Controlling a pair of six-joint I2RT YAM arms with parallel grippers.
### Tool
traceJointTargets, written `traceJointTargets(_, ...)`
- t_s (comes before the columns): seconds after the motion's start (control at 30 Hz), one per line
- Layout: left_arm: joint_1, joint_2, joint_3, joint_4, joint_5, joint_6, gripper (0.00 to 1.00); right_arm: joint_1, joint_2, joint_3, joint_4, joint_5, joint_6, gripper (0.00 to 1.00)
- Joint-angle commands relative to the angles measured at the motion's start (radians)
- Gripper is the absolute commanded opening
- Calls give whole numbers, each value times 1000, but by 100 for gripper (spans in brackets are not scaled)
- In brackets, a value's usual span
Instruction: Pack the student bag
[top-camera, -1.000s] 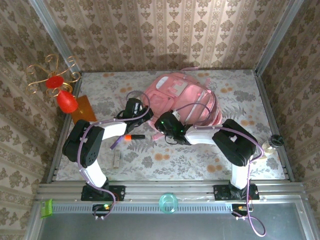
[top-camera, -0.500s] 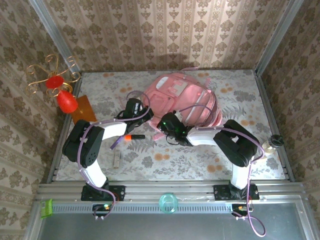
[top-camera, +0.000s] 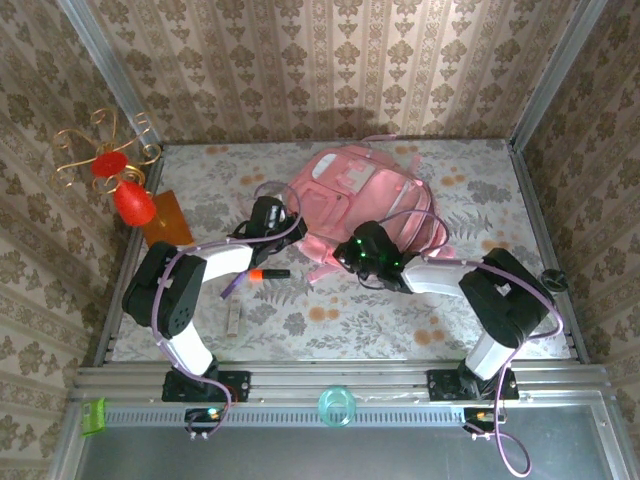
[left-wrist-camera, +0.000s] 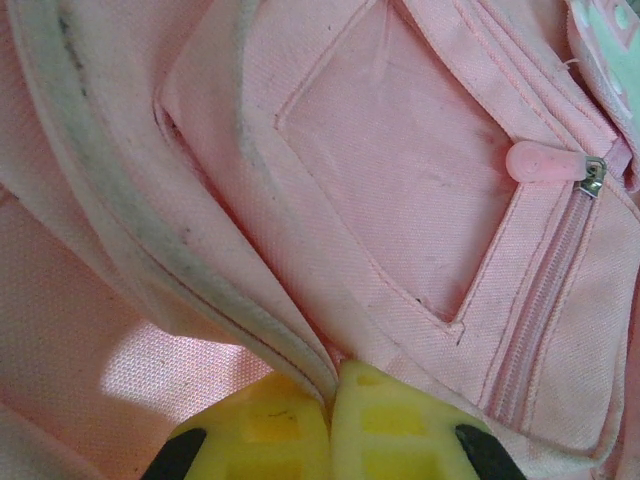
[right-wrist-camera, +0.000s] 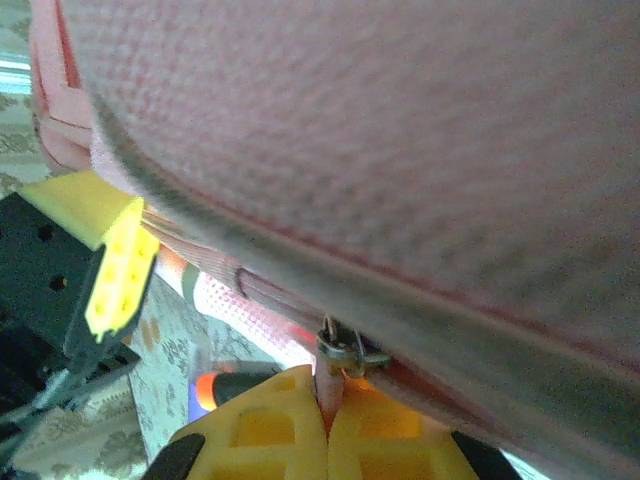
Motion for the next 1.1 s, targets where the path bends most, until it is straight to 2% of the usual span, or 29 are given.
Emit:
traceJointTargets(0.0,45,-14,-12,-88,-95,86,0,-61,-68,-37,-110,-15,-49,0)
traceJointTargets(0.1,78,-5,-6,-94,-95,94,0,-105,-100,-55,-161,-73,-95,0)
traceJointTargets(0.27,86,8,2,-105,-91,103,0,-182,-169,-97,-246,-114,-172,0)
traceJointTargets(0.37,93,12,7,-109,-89,108,0,-217,-197,-80,-348,-107,-270,0)
traceJointTargets(0.5,101,12,15,-120,-75,120,0,-226,-222,-39,-476,-69,-398,0)
traceJointTargets(0.6,102,10,23,-122,-61,122,0,-225,-223,-32,-460,-116,-441,0)
traceJointTargets(0.73,98,15,28,-117,-42,117,0,-215,-208,-11,-482,-112,-477,0)
traceJointTargets(0.9,98,12,29,-124,-61,126,0,-182,-219,12,-587,19,-548,0)
traceJointTargets(1.07,101,6,34,-142,-88,141,0,-172,-306,-18,-658,164,-567,0)
